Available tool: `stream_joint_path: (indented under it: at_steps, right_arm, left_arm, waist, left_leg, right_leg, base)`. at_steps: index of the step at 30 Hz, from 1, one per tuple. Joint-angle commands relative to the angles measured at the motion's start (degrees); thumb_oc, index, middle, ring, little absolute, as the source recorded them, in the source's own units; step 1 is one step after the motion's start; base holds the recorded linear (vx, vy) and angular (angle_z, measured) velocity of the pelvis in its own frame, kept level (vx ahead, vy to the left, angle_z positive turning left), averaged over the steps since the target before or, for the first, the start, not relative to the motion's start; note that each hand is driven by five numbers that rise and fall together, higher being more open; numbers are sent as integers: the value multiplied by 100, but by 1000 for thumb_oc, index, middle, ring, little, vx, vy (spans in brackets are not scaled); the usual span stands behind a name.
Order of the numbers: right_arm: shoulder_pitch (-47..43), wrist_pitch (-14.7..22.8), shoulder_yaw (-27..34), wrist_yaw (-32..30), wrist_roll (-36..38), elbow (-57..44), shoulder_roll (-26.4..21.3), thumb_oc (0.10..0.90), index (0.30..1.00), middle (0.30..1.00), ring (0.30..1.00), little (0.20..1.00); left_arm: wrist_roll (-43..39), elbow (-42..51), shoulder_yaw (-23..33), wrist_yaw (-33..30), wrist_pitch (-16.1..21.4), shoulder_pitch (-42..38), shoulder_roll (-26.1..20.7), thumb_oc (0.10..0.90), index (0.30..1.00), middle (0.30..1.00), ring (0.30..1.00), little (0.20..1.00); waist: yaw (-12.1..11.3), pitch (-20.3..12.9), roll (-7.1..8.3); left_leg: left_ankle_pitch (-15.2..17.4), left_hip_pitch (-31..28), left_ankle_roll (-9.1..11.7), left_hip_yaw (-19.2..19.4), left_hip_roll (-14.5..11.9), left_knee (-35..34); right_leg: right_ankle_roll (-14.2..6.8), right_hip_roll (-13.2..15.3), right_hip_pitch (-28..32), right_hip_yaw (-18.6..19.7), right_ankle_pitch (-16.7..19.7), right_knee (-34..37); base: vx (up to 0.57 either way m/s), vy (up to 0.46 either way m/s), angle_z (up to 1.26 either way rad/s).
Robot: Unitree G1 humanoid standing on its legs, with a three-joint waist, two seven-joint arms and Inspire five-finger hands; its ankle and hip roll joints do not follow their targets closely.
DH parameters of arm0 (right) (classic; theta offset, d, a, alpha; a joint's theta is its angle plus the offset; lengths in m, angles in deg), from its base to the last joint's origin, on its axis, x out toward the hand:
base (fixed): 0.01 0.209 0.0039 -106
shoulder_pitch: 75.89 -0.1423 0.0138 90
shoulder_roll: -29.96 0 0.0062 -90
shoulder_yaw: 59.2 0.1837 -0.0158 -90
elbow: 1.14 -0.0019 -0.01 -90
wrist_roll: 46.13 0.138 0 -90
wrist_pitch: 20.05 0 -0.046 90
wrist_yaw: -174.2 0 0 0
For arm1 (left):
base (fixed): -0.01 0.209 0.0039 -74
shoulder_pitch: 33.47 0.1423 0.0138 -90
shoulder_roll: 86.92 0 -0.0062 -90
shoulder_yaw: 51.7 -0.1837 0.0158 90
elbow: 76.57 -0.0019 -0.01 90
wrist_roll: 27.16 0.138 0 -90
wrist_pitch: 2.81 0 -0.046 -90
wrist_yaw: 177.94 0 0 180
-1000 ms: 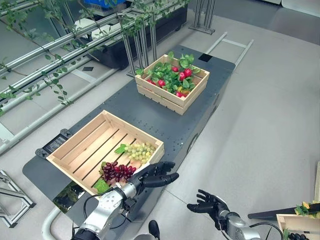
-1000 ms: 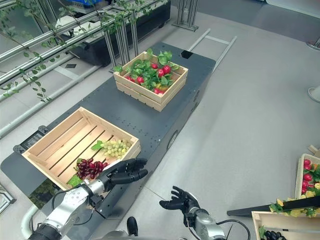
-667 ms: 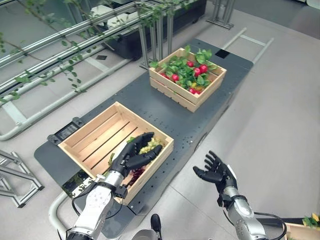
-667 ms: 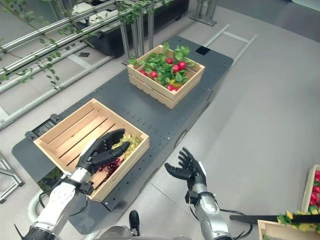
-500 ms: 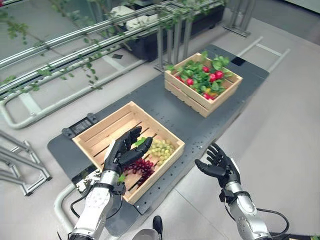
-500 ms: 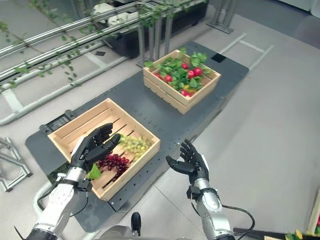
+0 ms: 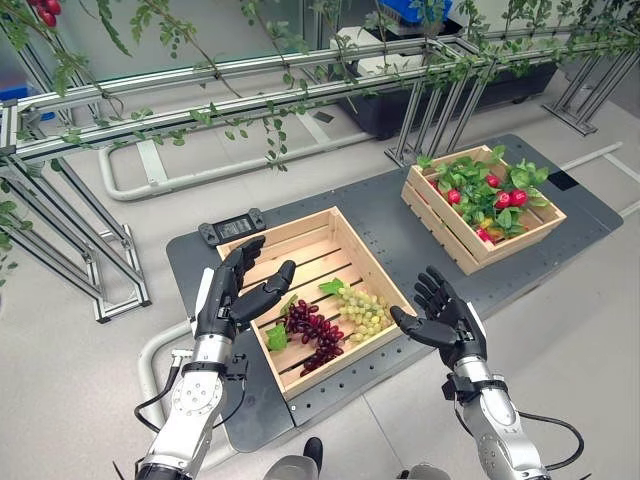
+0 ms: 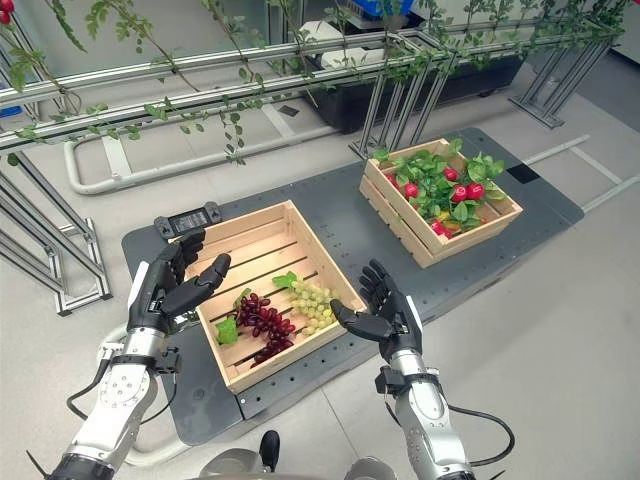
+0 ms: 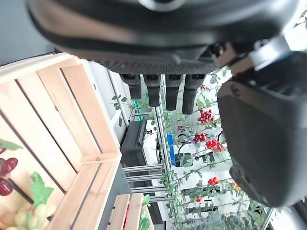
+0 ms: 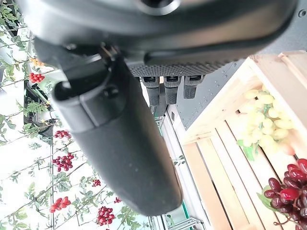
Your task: Pick up the fruits from the basket on one side to the basket on the other side
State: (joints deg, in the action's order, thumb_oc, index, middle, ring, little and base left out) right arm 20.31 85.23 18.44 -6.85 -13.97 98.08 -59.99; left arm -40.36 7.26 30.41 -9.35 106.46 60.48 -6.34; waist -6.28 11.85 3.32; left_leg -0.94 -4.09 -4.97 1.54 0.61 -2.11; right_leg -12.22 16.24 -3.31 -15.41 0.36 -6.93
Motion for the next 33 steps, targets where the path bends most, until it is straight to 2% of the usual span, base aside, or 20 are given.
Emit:
stream_joint_path:
  at_steps: [1, 3, 6, 11, 16, 18, 22, 24, 27, 28, 33]
  right_arm:
    - [-424, 725, 19, 61, 304, -662, 54, 800, 900, 900, 900, 900]
    - [-425, 659, -4, 85, 394, -771, -14, 800, 900, 900, 900, 900]
    - [-425, 362, -90, 19, 427, -1112, -115, 800, 900, 900, 900, 900]
    - [-274, 233, -59, 261, 370, -1356, -306, 800, 900, 900, 900, 900]
    - [-188, 144, 73, 470, 320, -1468, -466, 800, 900, 900, 900, 900]
    - [-146, 133, 162, 512, 329, -1550, -548, 800, 900, 900, 900, 900]
    - [-68, 151, 301, 527, 413, -1643, -634, 800, 900, 900, 900, 900]
    - [-10, 123, 383, 535, 418, -1733, -722, 800, 900, 900, 900, 900]
    - [0, 97, 406, 513, 417, -1806, -805, 800, 900, 900, 900, 900]
    - [-17, 63, 413, 506, 464, -1848, -868, 800, 900, 900, 900, 900]
    - [-123, 40, 436, 514, 547, -1858, -1018, 800, 900, 900, 900, 900]
  left_arm:
    - [-21, 809, 4, -60, 491, -356, -297, 800, 900, 900, 900, 900]
    - [68, 846, 96, -143, 365, -330, -315, 800, 900, 900, 900, 900]
    - [395, 964, 261, -322, 121, -282, -376, 800, 900, 900, 900, 900]
    - [1262, 1024, 392, -483, 109, -237, -532, 800, 900, 900, 900, 900]
    - [2171, 856, 582, -532, 17, -213, -872, 800, 900, 900, 900, 900]
    - [2587, 716, 644, -608, -16, -177, -1152, 800, 900, 900, 900, 900]
    - [3444, 545, 764, -734, -77, -120, -1556, 800, 900, 900, 900, 900]
    - [3902, 472, 829, -821, -239, -53, -1912, 800, 900, 900, 900, 900]
    - [4381, 394, 777, -873, -456, -94, -2139, 800, 900, 900, 900, 900]
    - [4619, 326, 669, -851, -636, -177, -2282, 800, 900, 900, 900, 900]
    - [5143, 254, 433, -582, -983, -388, -2573, 800, 900, 900, 900, 900]
  waist:
    - [64, -324, 344]
    - [39, -321, 369]
    - [63, -317, 326]
    - [191, -359, 99]
    - [370, -341, -98]
    - [455, -331, -175]
    - [541, -302, -250]
    - [594, -285, -295]
    - [637, -255, -333]
    - [665, -214, -357]
    - [719, -40, -401]
  left_leg:
    - [1136, 236, 234, 125, 114, 886]
    - [1109, 350, 333, 104, 0, 1051]
    - [959, 236, 461, 58, -221, 903]
    - [605, 50, 637, 164, -410, 300]
    - [463, -49, 714, 293, -434, -5]
    - [471, -59, 710, 336, -423, -20]
    - [492, -53, 695, 374, -394, -17]
    - [501, -38, 676, 387, -368, -19]
    - [512, 14, 657, 403, -344, 3]
    - [530, 78, 642, 403, -318, 54]
    - [576, 294, 614, 386, -251, 245]
  right_leg:
    - [-24, 55, 42, 371, 787, 197]
    - [16, -72, 182, 214, 543, 297]
    - [46, -273, 265, 252, 334, 326]
    - [131, -434, 383, 273, 217, 627]
    - [139, -416, 326, 297, 192, 675]
    - [116, -376, 244, 349, 160, 602]
    - [56, -307, 93, 390, 159, 477]
    - [3, -255, -8, 433, 175, 416]
    - [-24, -227, -124, 480, 175, 345]
    - [-43, -201, -213, 505, 171, 282]
    - [-81, -143, -472, 591, 140, 64]
  base:
    - [44, -424, 71]
    - [12, -373, 65]
    - [52, -270, 32]
    - [-15, -92, -11]
    - [-28, 64, -4]
    - [-15, 90, -8]
    - [0, 89, -2]
    - [11, 84, 4]
    - [-9, 75, 2]
    - [-16, 71, 2]
    - [-37, 64, 2]
